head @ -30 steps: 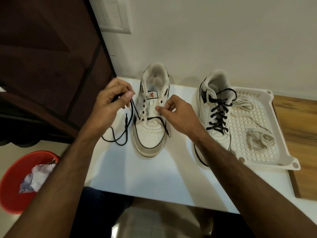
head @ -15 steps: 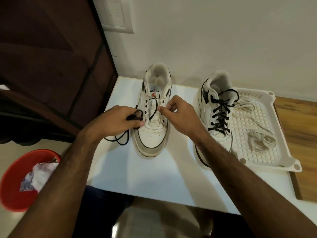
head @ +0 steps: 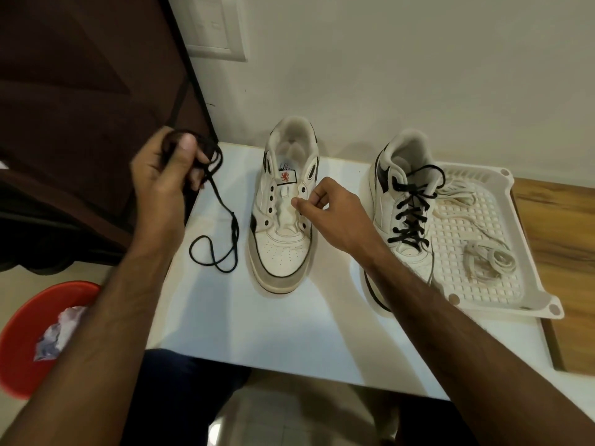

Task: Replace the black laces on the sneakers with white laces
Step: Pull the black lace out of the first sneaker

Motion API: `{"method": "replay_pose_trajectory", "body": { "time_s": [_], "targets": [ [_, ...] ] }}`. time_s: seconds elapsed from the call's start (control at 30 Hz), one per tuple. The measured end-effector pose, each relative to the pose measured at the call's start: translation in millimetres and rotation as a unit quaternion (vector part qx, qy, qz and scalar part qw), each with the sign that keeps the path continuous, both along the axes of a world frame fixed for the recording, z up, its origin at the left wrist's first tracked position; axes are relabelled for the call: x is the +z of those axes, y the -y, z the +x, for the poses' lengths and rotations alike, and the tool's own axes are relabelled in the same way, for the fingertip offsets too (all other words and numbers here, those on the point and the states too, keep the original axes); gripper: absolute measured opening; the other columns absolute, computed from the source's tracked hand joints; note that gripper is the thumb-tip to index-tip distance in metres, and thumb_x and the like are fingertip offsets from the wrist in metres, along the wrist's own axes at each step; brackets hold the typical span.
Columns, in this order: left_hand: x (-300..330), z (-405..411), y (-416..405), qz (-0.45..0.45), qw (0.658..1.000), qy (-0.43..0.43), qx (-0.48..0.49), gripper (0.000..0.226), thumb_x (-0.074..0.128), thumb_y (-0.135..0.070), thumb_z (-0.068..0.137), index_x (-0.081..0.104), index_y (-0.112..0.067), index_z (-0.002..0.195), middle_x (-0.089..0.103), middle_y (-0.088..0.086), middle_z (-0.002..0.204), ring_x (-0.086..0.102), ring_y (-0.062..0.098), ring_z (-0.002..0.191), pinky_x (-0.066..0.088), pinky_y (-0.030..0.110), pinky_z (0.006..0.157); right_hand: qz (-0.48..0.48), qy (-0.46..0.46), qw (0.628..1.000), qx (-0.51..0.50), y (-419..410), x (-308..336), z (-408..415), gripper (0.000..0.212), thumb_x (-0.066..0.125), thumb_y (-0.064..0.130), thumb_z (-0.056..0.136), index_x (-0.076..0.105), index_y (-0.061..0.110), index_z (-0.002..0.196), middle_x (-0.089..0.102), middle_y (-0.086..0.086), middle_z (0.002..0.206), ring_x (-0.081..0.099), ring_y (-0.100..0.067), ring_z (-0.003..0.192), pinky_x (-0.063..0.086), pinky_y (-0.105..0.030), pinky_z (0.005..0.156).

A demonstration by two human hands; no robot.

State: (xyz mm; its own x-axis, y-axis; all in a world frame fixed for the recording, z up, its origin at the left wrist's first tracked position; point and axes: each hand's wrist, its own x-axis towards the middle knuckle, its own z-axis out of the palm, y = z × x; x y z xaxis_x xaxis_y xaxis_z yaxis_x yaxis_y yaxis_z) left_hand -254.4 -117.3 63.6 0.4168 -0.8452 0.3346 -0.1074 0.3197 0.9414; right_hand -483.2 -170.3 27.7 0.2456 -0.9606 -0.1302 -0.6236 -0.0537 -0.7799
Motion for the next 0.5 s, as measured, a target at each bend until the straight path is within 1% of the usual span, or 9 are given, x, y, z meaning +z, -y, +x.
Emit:
{"method": "replay_pose_trajectory", "body": {
  "time_s": [0.07,0.17,0.2,0.27,0.33,0.4,0.43,0.47,0.5],
  "targets": [
    [-8.2,-5.1,1.1,0.072,0.994,0.067,-0.041,0.021,0.055,-0.015,0.103,0.058,-0.017,0.082,0.063,-0.01,0.073,0.044,0.008,0.055,0.036,0.025,0.053,0.0,0.004,1.0,0.001,-0.2,-0.5,-0.3,0.035,0.067,0.055,0.09,0.056,0.022,0.085,0.067,0.009,0.081,0.064,-0.011,0.084,0.052,-0.049,0.089],
    [-15.0,-13.4,1.9,0.144,0.972,0.14,-0.12,0.02,0.056,-0.019,0.102,0.063,-0.014,0.084,0.068,-0.009,0.078,0.046,0.012,0.057,0.039,0.024,0.054,-0.015,0.008,1.0,0.002,-2.7,-1.6,0.5,0.033,0.067,0.054,0.09,0.056,0.023,0.087,0.065,0.01,0.083,0.063,-0.01,0.082,0.052,-0.049,0.088],
    [-15.4,-14.3,1.2,0.153,0.965,0.163,-0.138,0.02,0.056,-0.022,0.101,0.064,-0.012,0.085,0.068,-0.009,0.078,0.048,0.01,0.058,0.042,0.024,0.057,-0.032,0.009,0.999,0.002,-4.0,-1.4,1.3,0.029,0.067,0.051,0.091,0.055,0.024,0.088,0.063,0.011,0.084,0.061,-0.007,0.082,0.052,-0.049,0.088],
    [-14.0,-14.3,-3.0,0.162,0.947,0.232,-0.153,0.019,0.056,-0.025,0.099,0.066,-0.014,0.088,0.067,-0.007,0.081,0.056,0.009,0.065,0.049,0.03,0.065,-0.085,0.012,0.996,0.007,-8.6,1.2,4.3,0.02,0.067,0.039,0.093,0.053,0.026,0.093,0.057,0.015,0.087,0.056,-0.002,0.08,0.051,-0.049,0.087],
    [-11.9,-10.6,-5.5,0.181,0.912,0.338,-0.147,0.019,0.055,-0.032,0.095,0.068,-0.02,0.088,0.062,-0.007,0.086,0.06,0.012,0.075,0.051,0.04,0.072,-0.125,0.023,0.992,0.025,-14.0,6.1,8.3,0.015,0.065,0.027,0.093,0.052,0.027,0.099,0.054,0.015,0.09,0.054,-0.002,0.076,0.05,-0.047,0.084],
    [-10.5,-3.4,-9.2,0.225,0.85,0.457,-0.132,0.019,0.056,-0.037,0.093,0.07,-0.024,0.089,0.054,-0.009,0.091,0.056,0.013,0.081,0.048,0.043,0.077,-0.132,0.043,0.989,0.05,-20.9,13.0,11.1,0.014,0.062,0.019,0.093,0.054,0.026,0.103,0.056,0.013,0.093,0.056,-0.006,0.076,0.052,-0.044,0.081],
    [-12.2,1.0,-12.1,0.247,0.823,0.498,-0.118,0.017,0.059,-0.035,0.094,0.071,-0.024,0.091,0.051,-0.01,0.094,0.055,0.013,0.082,0.047,0.043,0.079,-0.127,0.049,0.989,0.06,-24.6,16.0,11.4,0.014,0.061,0.016,0.093,0.056,0.025,0.102,0.057,0.011,0.095,0.057,-0.007,0.077,0.052,-0.041,0.08],
    [-15.9,4.9,-14.6,0.264,0.809,0.515,-0.104,0.012,0.062,-0.03,0.095,0.071,-0.021,0.094,0.05,-0.01,0.099,0.055,0.014,0.083,0.048,0.043,0.08,-0.119,0.052,0.989,0.069,-27.6,17.5,10.6,0.013,0.06,0.014,0.093,0.058,0.024,0.101,0.058,0.01,0.097,0.058,-0.008,0.078,0.053,-0.039,0.079],
    [-20.7,8.7,-17.2,0.276,0.811,0.508,-0.091,0.009,0.064,-0.022,0.095,0.071,-0.017,0.097,0.05,-0.007,0.105,0.056,0.016,0.085,0.049,0.043,0.08,-0.109,0.055,0.99,0.076,-30.0,17.6,8.9,0.013,0.059,0.012,0.093,0.059,0.023,0.1,0.059,0.009,0.098,0.058,-0.009,0.078,0.053,-0.036,0.077]
  ]
}}
